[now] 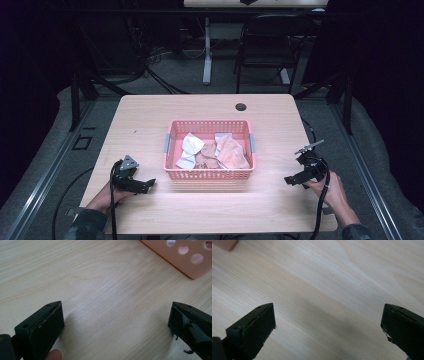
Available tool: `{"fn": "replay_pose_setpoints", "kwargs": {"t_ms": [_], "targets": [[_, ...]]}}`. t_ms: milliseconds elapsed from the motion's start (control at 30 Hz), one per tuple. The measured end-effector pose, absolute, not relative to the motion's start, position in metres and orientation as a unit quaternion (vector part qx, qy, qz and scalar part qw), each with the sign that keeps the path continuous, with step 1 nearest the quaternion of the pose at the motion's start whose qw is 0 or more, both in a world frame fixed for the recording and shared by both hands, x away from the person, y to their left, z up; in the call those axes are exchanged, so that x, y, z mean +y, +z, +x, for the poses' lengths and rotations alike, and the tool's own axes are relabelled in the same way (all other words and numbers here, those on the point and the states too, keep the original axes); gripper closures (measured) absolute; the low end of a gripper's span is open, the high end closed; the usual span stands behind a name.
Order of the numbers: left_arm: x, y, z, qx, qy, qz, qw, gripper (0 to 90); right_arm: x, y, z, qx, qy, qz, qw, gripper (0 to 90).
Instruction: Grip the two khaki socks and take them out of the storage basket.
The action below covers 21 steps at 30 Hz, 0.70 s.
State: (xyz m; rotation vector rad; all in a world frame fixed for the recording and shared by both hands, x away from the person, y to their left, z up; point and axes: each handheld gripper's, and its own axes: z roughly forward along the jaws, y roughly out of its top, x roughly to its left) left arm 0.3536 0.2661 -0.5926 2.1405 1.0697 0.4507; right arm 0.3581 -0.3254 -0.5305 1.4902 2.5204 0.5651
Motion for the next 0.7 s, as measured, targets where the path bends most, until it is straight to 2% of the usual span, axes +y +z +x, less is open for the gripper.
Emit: {"fn": "replay_pose_setpoints", "kwargs": {"t_ms": [700], "targets": [[0.266, -0.593, 0.354, 0.413, 0.175, 0.824, 0.346, 0.3, -0.299, -0.465, 0.360, 0.838, 0.255, 0.470, 0.108, 0.0]]}}
